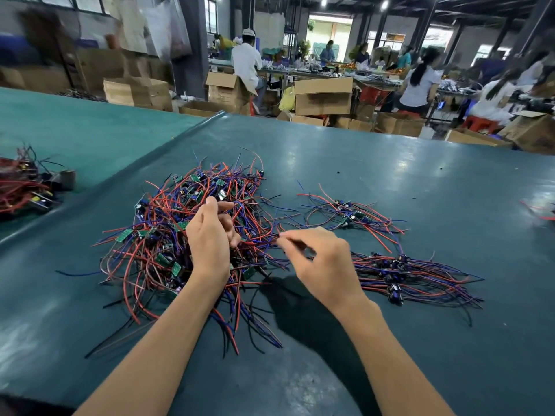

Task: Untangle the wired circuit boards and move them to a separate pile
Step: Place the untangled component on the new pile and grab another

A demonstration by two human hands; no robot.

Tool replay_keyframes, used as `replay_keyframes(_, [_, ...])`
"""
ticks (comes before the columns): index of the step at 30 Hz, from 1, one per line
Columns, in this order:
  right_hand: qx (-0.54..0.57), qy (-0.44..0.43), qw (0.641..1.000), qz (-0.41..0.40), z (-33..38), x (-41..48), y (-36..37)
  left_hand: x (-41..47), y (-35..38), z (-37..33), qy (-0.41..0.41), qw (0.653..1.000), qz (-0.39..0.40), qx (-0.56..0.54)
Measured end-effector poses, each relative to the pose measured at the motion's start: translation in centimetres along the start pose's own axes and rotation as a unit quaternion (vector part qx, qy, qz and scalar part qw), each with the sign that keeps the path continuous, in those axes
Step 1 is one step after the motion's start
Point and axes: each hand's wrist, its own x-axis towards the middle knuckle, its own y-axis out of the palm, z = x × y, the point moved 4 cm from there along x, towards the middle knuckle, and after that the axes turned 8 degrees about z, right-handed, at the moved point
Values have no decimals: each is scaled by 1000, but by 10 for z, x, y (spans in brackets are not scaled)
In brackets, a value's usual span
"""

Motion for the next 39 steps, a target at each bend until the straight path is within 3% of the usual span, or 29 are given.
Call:
replay_keyframes(2, [161,79,983,-36,0,5,-10,-1,1,0,5,1000,8,15])
replay_keyframes(5, [345,122,926,-86,2,14,-23,-2,2,0,10,999,20,38])
replay_keyframes(9, [560,167,806,-91,4,17,-24,-7,8,0,46,991,45,115])
replay_keyframes(13, [640,217,735,-54,8,13,-13,-22,22,-3,166,919,117,339])
replay_keyframes(15, [659,235,713,-44,8,10,-9,-31,28,-2,201,891,166,373])
replay_keyframes(17, [671,256,695,-36,8,7,-5,-36,34,1,184,892,224,346])
replay_keyframes(19, [668,279,690,-24,7,4,-1,-39,37,2,130,920,263,259])
replay_keyframes(22, [644,307,701,1,7,1,6,-38,38,0,51,955,260,133])
replay_keyframes(27, [618,310,717,84,8,-1,13,-32,35,2,12,966,247,76])
replay_keyframes(31, [522,303,775,186,13,-2,14,-27,34,7,-11,970,236,61])
replay_keyframes(34, [482,309,806,150,7,8,5,-23,35,12,-42,976,205,56])
replay_keyframes(36, [525,323,784,75,-6,21,-9,-22,36,15,-63,977,196,48])
replay_keyframes(39, [635,327,697,-62,-38,45,-38,-22,38,18,-72,974,205,59])
